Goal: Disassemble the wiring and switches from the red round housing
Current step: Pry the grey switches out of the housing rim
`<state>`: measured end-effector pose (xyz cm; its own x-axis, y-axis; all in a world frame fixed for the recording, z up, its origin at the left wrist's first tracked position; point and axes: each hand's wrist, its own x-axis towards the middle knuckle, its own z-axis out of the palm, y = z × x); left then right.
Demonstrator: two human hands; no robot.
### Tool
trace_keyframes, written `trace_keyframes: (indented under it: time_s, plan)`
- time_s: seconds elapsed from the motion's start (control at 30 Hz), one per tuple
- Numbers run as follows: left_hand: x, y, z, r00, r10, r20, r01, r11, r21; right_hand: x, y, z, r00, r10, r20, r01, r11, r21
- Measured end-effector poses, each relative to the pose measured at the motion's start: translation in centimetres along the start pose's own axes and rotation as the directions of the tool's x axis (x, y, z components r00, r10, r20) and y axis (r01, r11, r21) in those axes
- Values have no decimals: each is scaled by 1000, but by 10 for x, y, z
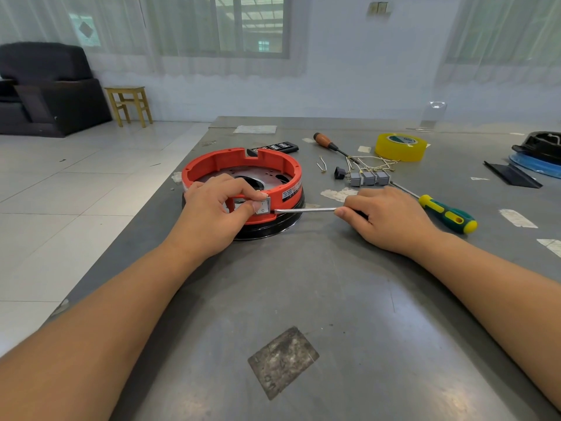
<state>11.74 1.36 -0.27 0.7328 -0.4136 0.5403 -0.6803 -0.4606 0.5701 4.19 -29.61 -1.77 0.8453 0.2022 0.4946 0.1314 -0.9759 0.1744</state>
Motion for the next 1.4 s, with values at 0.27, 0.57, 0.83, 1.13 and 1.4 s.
trace_keyframes:
  time_s: [0.27,0.57,0.83,1.13,1.4]
  plan:
    - [2,3,-3,998,-26,56,27,1000,-14,4,1,1,998,43,-55,-46,997,-55]
    - [3,3,-4,995,-51,90,54,998,-33,3,-2,-1,992,87,-93,-93,994,-61]
    - [3,1,-6,995,-43,94,50,996,-72,6,4,-2,1000,0,22,1,999,-42]
    - [6,-3,-6,994,-34,102,44,994,-96,19,13,-4,998,-59,5,59,998,-38]
    - [8,-6,-8,990,-53,130,71,988,-135,31,14,-14,997,-72,33,72,997,5]
